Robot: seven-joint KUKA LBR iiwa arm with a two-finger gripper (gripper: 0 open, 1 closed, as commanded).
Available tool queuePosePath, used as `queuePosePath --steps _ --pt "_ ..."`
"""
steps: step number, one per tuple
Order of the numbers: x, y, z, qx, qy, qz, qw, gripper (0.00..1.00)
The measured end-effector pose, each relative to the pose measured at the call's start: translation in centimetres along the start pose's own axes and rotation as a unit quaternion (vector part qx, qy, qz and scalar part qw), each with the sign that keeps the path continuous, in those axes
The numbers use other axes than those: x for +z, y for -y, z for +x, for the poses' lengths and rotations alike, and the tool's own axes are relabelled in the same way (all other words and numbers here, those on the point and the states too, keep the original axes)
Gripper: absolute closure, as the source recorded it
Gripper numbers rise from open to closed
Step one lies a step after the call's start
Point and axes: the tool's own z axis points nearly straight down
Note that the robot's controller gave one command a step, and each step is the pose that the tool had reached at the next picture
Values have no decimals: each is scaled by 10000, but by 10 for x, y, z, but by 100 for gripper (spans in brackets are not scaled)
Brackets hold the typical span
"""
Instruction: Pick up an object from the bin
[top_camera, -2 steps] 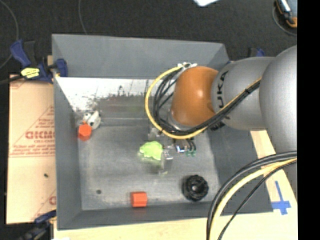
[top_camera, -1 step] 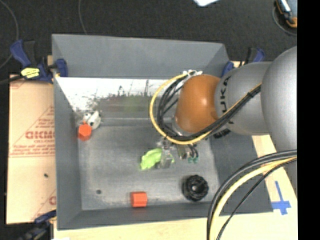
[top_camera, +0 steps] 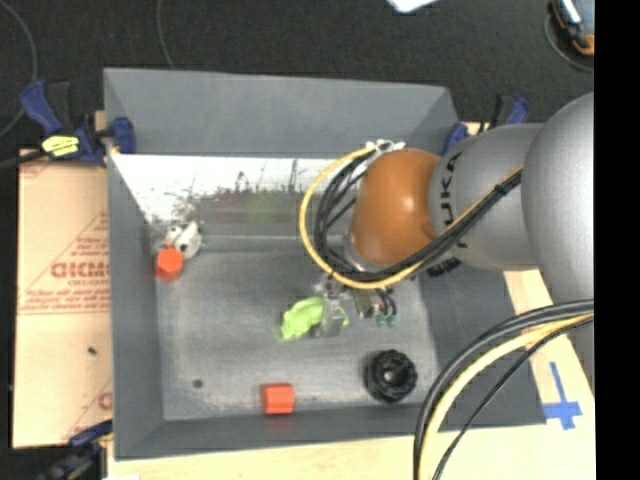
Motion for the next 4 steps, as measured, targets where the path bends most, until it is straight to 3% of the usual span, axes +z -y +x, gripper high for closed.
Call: queuePosePath --steps 1,2,3,4 --pt "-72 10 3 207 17 -1 9998 100" --pt "-72 10 3 213 17 -3 9998 0" --pt "-72 10 3 216 17 -3 9998 0" --pt "0 8 23 1461 21 -6 9893 0"
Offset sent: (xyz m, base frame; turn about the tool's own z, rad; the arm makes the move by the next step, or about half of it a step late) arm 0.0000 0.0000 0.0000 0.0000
